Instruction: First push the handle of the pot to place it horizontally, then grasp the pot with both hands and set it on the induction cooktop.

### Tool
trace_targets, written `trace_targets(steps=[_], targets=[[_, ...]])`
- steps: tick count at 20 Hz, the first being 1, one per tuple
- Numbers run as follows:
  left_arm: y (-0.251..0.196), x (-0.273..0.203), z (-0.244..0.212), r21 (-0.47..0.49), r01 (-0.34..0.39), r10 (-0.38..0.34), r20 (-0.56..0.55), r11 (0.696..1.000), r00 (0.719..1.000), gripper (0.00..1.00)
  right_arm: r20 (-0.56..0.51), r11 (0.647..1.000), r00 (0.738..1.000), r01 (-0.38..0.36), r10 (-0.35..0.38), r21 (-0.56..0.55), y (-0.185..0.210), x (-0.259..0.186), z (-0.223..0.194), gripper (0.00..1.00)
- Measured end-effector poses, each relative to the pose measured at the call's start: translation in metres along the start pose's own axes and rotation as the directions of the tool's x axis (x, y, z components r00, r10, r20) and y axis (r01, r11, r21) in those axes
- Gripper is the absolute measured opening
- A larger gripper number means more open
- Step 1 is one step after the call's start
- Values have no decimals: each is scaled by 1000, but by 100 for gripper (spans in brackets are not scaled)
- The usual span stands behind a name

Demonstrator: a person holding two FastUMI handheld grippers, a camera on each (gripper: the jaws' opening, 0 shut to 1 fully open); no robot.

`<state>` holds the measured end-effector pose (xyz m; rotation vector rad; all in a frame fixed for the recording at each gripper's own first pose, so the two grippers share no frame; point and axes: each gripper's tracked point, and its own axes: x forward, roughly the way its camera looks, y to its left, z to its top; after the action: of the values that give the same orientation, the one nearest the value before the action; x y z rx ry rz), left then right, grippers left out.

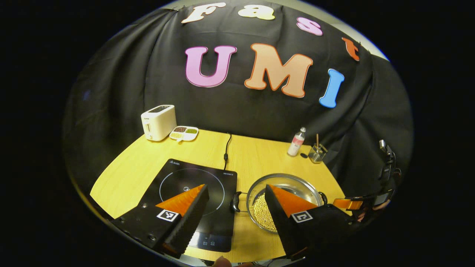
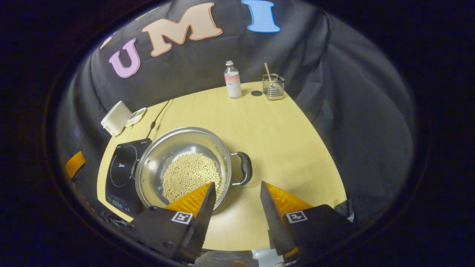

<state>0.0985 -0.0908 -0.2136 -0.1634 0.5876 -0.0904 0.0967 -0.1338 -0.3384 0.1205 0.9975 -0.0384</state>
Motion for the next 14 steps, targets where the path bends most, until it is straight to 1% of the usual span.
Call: trace_targets(steps=[1, 4, 6, 8, 9, 10, 13, 14], targets=[[-4, 7, -4, 4, -5, 5, -18, 1000, 1000, 95, -11, 1000, 1000, -9, 9, -4, 0, 7, 1, 72], [-21, 27, -22, -3, 16, -16, -92, 1000, 996, 94, -25, 1000, 999, -29, 29, -9, -1, 20, 8, 72], [-22, 42, -37, 14, 14, -11, -149, 1000, 989, 95, -45, 1000, 999, -26, 25, -6, -1, 30, 8, 72], [-26, 56, -49, 34, 29, -21, -199, 999, 980, 95, -59, 1000, 998, -9, 9, -3, -5, 38, 7, 72], [-26, 61, -53, 46, 33, -22, -213, 998, 977, 100, -62, 1000, 998, -7, 7, 1, -4, 41, 8, 72], [-24, 68, -55, 53, 33, -20, -222, 998, 975, 95, -69, 1000, 998, -1, 1, -2, -6, 44, 7, 72], [-26, 81, -68, 27, 43, -34, -273, 999, 962, 95, -86, 1000, 996, 18, -17, 9, -12, 52, 7, 72], [-25, 85, -71, 31, 43, -32, -282, 999, 959, 95, -93, 1000, 995, 22, -21, 12, -13, 56, 4, 72]])
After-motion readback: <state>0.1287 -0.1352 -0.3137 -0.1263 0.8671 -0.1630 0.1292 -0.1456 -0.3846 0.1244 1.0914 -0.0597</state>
